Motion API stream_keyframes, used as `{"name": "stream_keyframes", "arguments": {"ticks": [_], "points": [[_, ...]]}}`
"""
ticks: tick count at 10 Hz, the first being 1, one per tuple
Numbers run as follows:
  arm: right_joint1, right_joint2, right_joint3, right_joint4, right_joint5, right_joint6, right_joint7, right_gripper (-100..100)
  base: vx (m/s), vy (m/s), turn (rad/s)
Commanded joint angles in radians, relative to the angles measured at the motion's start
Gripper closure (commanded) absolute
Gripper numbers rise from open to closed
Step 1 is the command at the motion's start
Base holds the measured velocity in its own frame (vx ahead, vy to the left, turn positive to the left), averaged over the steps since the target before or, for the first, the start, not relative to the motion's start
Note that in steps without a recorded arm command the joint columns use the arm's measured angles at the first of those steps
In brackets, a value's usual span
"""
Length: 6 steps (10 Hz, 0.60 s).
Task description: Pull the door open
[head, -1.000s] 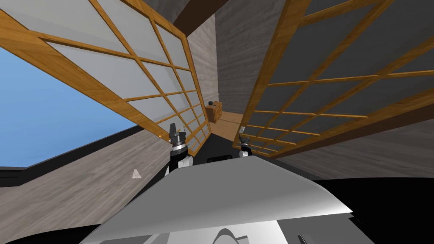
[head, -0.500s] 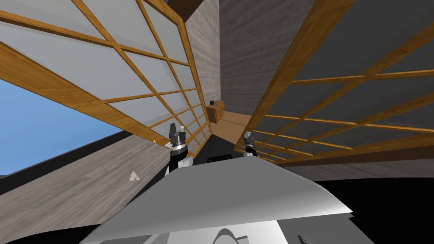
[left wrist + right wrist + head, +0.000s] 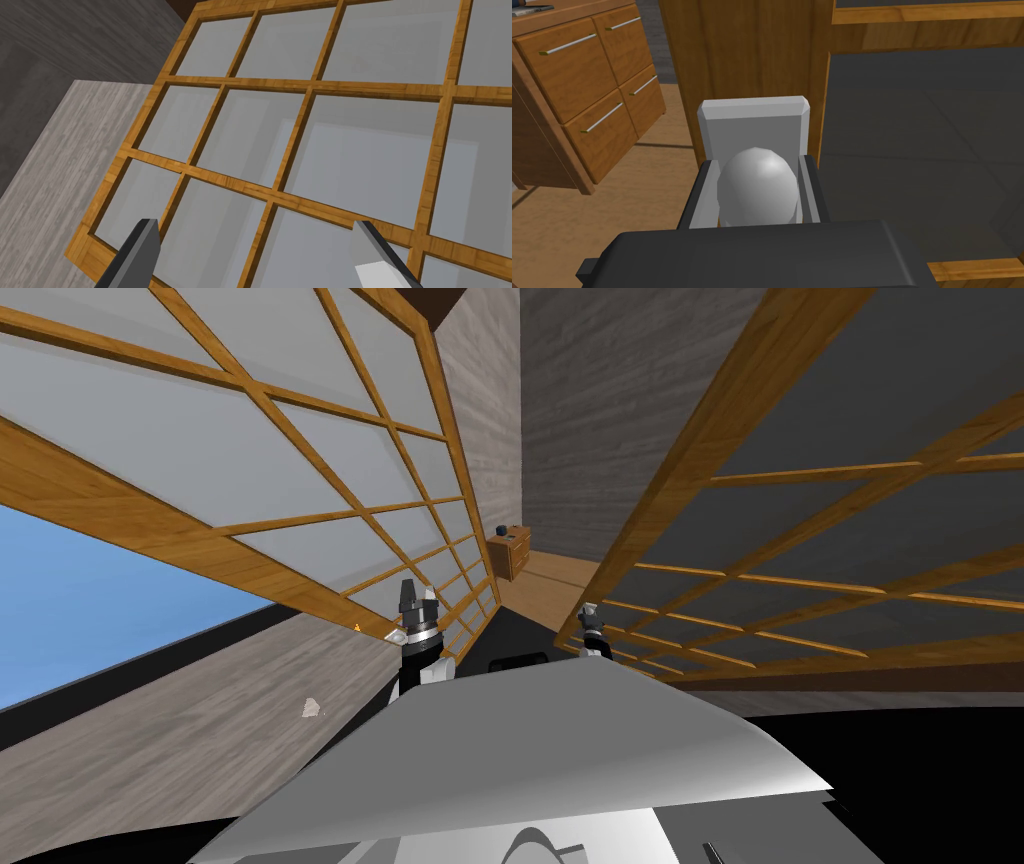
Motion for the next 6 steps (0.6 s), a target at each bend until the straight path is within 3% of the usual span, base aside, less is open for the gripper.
{"name": "stream_keyframes", "arguments": {"ticks": [1, 4, 6], "points": [[0.001, 0.001, 0.002, 0.0, 0.001, 0.001, 0.001, 100, -0.015, 0.0, 0.012], [0.001, 0.001, 0.002, 0.0, 0.001, 0.001, 0.001, 100, -0.003, 0.0, 0.002], [0.01, -0.01, 0.025, -0.007, 0.012, -0.002, -0.021, 100, -0.183, -0.014, 0.093]]}}
